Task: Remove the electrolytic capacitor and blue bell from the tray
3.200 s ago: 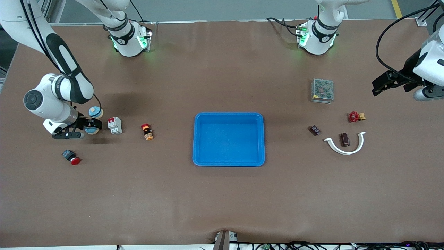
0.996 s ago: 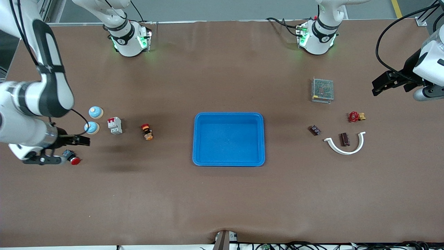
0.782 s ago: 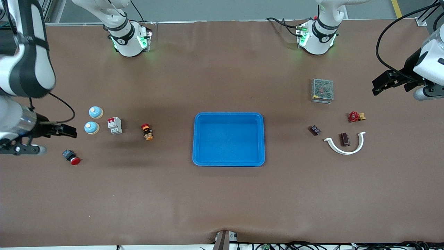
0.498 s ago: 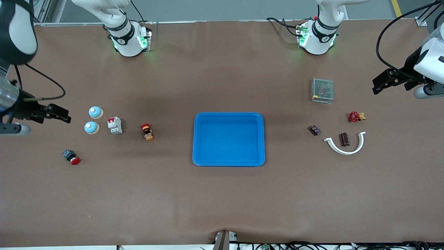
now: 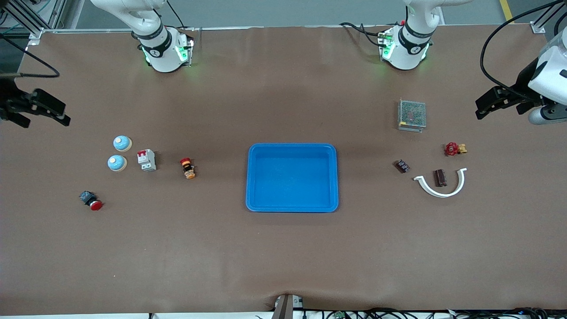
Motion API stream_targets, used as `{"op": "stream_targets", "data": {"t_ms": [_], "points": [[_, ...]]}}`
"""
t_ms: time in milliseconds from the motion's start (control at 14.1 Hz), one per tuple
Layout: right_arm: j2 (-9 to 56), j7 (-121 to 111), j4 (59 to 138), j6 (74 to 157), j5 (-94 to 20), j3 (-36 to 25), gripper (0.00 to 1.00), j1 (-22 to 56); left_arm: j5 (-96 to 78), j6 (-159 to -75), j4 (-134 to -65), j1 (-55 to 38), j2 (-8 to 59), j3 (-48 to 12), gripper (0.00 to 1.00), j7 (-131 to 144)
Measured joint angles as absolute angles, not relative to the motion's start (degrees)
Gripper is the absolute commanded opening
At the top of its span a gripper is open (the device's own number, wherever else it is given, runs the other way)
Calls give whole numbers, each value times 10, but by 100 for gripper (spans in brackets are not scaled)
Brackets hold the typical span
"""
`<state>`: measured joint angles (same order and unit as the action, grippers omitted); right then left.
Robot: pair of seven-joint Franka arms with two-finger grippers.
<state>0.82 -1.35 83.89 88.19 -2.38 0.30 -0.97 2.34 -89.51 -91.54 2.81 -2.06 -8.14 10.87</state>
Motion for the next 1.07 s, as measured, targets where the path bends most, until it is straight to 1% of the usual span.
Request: {"op": "stream_targets", "data": {"t_ms": [1067], "points": [[9,-2,831,887,-26,3,100,7,23,-873,-901,28,-21,-82,100,109]]}}
